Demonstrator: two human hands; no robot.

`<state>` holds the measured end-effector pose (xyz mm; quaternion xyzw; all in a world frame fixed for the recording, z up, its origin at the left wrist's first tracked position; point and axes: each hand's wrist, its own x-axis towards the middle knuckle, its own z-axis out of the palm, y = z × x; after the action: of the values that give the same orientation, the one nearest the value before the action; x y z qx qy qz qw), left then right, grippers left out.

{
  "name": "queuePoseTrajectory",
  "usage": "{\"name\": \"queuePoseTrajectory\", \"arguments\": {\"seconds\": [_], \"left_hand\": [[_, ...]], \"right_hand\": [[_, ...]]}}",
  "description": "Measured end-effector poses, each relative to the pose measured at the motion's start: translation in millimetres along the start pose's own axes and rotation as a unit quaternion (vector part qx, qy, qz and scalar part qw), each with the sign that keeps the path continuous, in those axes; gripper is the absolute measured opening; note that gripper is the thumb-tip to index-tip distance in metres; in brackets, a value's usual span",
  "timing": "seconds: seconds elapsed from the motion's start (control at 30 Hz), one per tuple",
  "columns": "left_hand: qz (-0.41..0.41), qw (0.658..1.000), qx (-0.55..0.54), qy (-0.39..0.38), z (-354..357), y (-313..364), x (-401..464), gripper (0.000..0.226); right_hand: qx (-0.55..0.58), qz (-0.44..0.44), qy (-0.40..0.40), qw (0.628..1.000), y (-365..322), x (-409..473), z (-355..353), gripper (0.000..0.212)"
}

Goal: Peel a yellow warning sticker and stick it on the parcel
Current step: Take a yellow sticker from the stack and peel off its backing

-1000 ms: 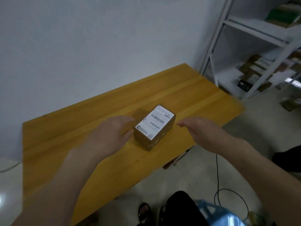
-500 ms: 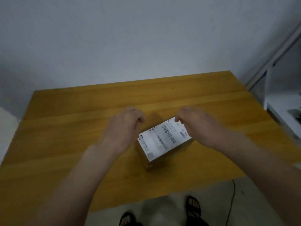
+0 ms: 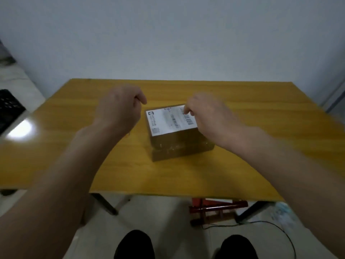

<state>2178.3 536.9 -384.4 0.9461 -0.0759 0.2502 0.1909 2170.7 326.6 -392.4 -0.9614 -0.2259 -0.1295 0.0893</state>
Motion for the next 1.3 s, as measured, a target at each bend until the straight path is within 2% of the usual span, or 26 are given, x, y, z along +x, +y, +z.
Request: {"name": "queuePoseTrajectory", "arguments": {"seconds": [0.1, 0.23, 0.37, 0.53, 0.63, 0.73, 0.83, 0.93, 1.3], "left_hand": [[-0.033, 0.999, 0.021, -0.036, -14.1, -7.4, -37.6, 0.028], [-0.082, 0.993, 0.041, -0.080, -22.7, -31.9, -83.7, 0.027], [-0.090, 0.986, 0.024, -0.137, -22.0, -63.2, -127.2, 0.021], [-0.115, 0.968, 0.041, -0.218, -9.6, -103.3, -148.2, 0.035], [-0.133, 0.957, 0.046, -0.252, 4.6, -120.8, -142.8, 0.048], [-0.148, 0.960, 0.018, -0.237, 15.2, -132.0, -137.7, 0.052], [-0.154, 0.969, -0.013, -0.191, 19.2, -138.4, -134.4, 0.050], [-0.153, 0.972, -0.011, -0.178, 24.2, -145.2, -133.4, 0.046], [-0.126, 0.982, -0.016, -0.142, 43.6, -149.6, -145.8, 0.043]], "right_hand": [[0.018, -0.031, -0.044, 0.998, -25.6, -22.4, 1.1, 0.038], [0.048, -0.057, -0.055, 0.996, -65.3, -43.4, 12.3, 0.026], [0.044, -0.086, -0.099, 0.990, -102.8, -47.2, 47.5, 0.028], [0.032, -0.056, -0.168, 0.984, -138.0, -29.0, 103.6, 0.027], [0.049, -0.039, -0.209, 0.976, -146.9, -8.0, 134.0, 0.051], [0.052, -0.008, -0.233, 0.971, -152.6, 21.9, 158.7, 0.068], [0.050, 0.031, -0.227, 0.972, -155.7, 59.9, 179.3, 0.076], [0.029, 0.049, -0.238, 0.970, -152.0, 82.1, 194.4, 0.081], [-0.004, -0.032, -0.226, 0.974, -137.6, 27.1, 188.2, 0.085]]}}
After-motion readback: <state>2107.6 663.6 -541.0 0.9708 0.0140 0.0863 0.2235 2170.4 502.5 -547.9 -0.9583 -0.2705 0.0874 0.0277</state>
